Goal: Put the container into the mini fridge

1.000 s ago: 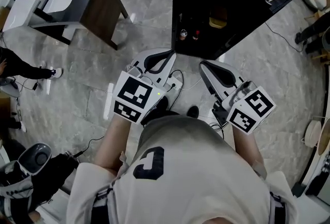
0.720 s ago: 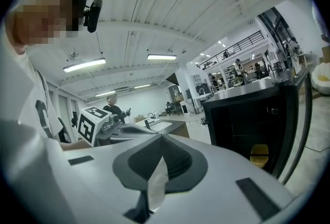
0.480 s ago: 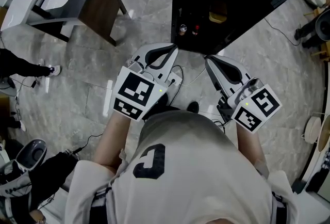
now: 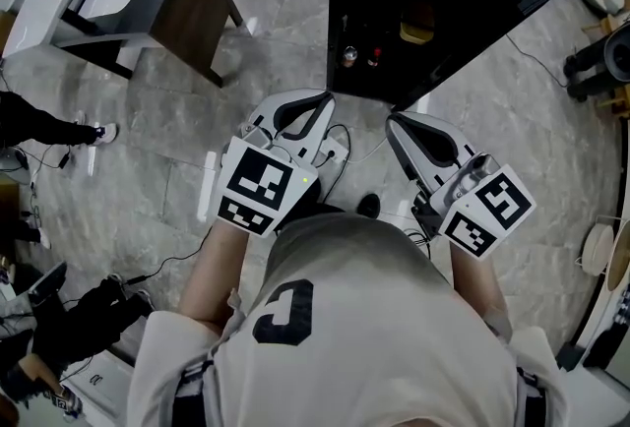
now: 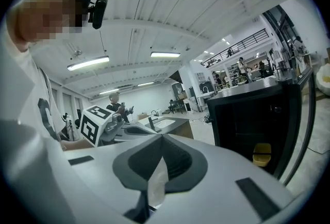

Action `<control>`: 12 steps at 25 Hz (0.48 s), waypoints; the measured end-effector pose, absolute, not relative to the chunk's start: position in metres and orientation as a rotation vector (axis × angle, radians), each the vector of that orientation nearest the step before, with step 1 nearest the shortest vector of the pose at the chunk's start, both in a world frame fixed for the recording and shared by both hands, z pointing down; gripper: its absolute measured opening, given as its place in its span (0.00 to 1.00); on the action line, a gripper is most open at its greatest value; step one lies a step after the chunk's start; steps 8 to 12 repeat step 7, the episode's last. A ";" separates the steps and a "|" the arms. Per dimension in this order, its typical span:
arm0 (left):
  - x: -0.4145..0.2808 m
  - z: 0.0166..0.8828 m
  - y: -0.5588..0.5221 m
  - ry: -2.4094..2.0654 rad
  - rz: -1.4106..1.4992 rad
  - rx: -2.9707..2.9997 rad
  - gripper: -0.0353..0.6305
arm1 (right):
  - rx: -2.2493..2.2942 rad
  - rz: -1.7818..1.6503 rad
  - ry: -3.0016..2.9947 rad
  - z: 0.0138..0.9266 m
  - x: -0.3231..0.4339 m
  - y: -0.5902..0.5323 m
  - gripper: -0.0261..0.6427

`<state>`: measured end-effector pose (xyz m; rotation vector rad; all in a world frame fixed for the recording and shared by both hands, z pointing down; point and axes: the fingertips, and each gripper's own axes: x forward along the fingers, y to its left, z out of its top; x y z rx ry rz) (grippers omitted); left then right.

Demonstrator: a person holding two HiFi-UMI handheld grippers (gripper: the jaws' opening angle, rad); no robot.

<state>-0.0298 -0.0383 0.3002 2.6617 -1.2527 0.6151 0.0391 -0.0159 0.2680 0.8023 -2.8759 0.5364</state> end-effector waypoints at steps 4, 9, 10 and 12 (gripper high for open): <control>-0.030 0.302 -0.041 -1.259 0.632 2.661 0.14 | 0.798 0.543 -2.886 0.268 0.038 -0.020 0.08; -0.031 0.303 -0.043 -1.262 0.650 2.659 0.14 | 0.805 0.546 -2.887 0.268 0.038 -0.023 0.08; -0.031 0.303 -0.043 -1.262 0.650 2.659 0.14 | 0.805 0.546 -2.887 0.268 0.038 -0.023 0.08; -0.031 0.303 -0.043 -1.262 0.650 2.659 0.14 | 0.805 0.546 -2.887 0.268 0.038 -0.023 0.08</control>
